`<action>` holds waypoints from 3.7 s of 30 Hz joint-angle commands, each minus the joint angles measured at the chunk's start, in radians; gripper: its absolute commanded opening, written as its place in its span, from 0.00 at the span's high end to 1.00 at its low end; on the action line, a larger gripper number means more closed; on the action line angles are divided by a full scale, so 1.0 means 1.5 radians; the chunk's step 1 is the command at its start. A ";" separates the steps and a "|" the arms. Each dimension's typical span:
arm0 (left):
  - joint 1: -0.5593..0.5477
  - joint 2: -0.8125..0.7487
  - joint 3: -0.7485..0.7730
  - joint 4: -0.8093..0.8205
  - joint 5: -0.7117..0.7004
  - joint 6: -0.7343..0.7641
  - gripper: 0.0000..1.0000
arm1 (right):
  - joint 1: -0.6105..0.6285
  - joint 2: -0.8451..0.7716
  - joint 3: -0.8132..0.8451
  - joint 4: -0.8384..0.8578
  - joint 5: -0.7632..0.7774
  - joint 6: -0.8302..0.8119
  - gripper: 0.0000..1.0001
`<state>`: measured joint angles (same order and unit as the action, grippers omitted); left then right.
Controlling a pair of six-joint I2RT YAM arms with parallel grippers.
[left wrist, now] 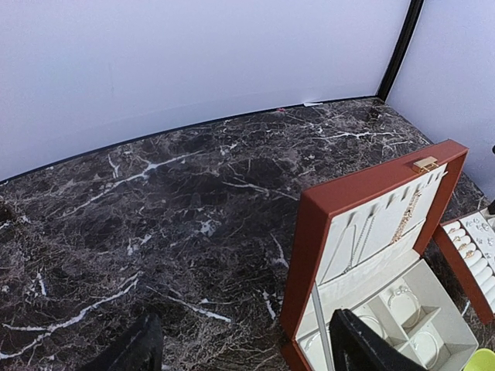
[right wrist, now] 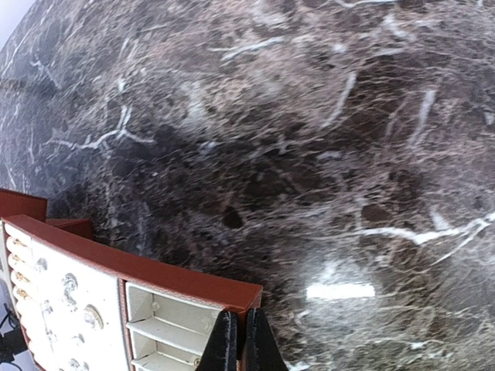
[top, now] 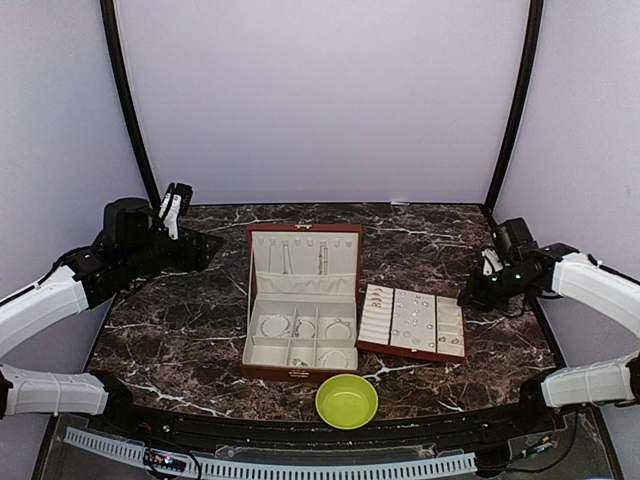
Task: Organize the mixed jewelry
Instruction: Place the compartment layer in the jewelry box.
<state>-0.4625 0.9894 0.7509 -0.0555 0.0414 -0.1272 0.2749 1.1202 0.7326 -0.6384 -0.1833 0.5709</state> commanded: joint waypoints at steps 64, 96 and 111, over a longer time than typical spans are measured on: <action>0.004 -0.012 -0.009 -0.001 0.021 -0.012 0.23 | 0.451 0.441 0.443 -0.049 0.187 0.210 1.00; 0.004 -0.008 -0.009 0.000 0.022 -0.012 0.23 | 0.481 0.479 0.460 0.045 0.227 0.294 1.00; 0.004 -0.005 -0.009 -0.001 0.024 -0.013 0.23 | 0.491 0.479 0.436 0.106 0.190 0.303 0.84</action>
<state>-0.4625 0.9890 0.7506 -0.0555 0.0677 -0.1398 0.9897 1.8431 1.3911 -0.5732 0.1463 1.0180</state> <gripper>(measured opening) 0.771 0.126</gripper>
